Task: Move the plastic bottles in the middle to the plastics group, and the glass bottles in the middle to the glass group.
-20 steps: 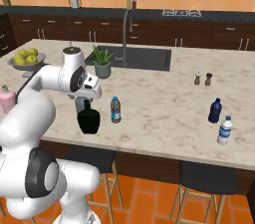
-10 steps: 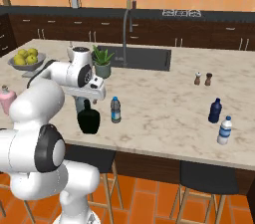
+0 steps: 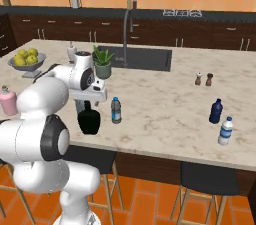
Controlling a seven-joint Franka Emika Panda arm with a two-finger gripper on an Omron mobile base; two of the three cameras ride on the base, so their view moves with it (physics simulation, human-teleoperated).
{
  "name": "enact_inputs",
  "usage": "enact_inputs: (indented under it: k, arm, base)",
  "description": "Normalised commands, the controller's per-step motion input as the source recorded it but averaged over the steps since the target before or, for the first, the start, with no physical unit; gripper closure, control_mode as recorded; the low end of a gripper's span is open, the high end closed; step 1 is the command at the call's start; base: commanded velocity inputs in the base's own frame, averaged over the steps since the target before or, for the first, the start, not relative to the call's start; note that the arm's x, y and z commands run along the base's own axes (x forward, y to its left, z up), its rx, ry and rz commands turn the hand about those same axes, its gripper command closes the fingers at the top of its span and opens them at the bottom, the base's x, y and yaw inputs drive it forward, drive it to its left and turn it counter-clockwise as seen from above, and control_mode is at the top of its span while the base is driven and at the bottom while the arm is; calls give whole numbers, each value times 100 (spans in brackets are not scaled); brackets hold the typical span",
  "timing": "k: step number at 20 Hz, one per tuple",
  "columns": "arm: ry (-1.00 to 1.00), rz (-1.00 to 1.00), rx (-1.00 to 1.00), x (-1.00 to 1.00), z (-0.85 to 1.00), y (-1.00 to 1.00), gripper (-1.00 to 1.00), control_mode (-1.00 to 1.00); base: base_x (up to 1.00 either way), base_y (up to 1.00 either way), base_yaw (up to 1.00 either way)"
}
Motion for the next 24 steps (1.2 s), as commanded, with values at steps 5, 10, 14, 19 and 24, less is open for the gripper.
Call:
enact_inputs:
  k: [5,10,14,19,24]
  arm:
    - [0,14,-6,22,-21,2,-100,-100]
    - [0,16,-3,9,-15,0,-100,-100]
    - [2,9,0,-5,-16,1,100,-100]
    - [1,12,0,0,-27,1,100,-100]
    - [-14,17,5,-31,-10,0,100,-100]
  base:
    - [0,0,0]
    - [0,0,0]
    - [0,0,0]
    - [0,0,0]
    - [0,0,0]
